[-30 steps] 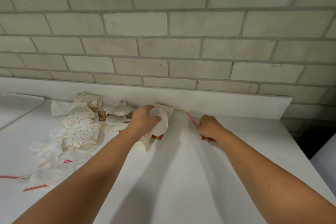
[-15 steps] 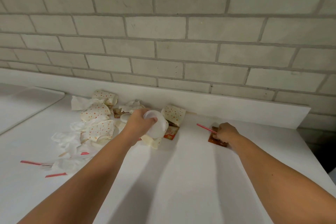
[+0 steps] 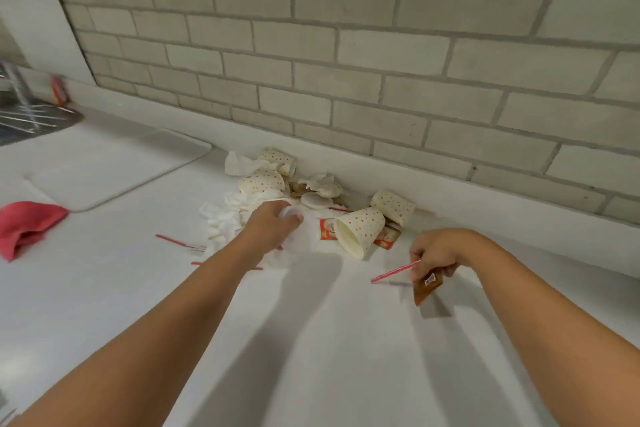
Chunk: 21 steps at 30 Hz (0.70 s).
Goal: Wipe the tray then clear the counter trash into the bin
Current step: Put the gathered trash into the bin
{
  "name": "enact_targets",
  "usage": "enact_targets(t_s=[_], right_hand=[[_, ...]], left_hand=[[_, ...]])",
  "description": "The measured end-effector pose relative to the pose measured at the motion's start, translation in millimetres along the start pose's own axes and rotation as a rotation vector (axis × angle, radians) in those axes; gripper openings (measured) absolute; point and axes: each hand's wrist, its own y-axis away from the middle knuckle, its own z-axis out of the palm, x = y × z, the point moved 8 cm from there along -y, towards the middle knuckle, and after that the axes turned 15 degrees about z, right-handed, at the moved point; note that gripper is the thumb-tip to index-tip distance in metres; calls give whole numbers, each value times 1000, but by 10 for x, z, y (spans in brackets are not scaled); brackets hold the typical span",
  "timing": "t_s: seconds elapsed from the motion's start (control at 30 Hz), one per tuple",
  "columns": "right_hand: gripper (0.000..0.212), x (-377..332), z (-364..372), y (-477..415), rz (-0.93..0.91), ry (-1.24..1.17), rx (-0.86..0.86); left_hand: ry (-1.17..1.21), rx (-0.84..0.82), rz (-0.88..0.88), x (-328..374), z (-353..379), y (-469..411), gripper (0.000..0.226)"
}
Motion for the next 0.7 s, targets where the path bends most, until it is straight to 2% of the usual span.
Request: enact_targets(t_s=[0.17,0.23,0.33,0.5,0.7], right_hand=[[16,-867,173,398,-195,204,62],[16,-1160,367,426,-242,257,79],[16,-1577,598,509,-326,179,67],[23,-2400,705,922,-498,-90,93],[28,-3584,1355,1521,-718,-135,49]], left_hand=[[-66,31,-15,-228,-528,316,32],[-72,31,-17,-368,-715,461,25],[-81,55,-40,-548,-1043,682,16],[-115,137,-85,-801,-1785,1105,18],[-212,321,-223,-1335,-2795,1836,16]])
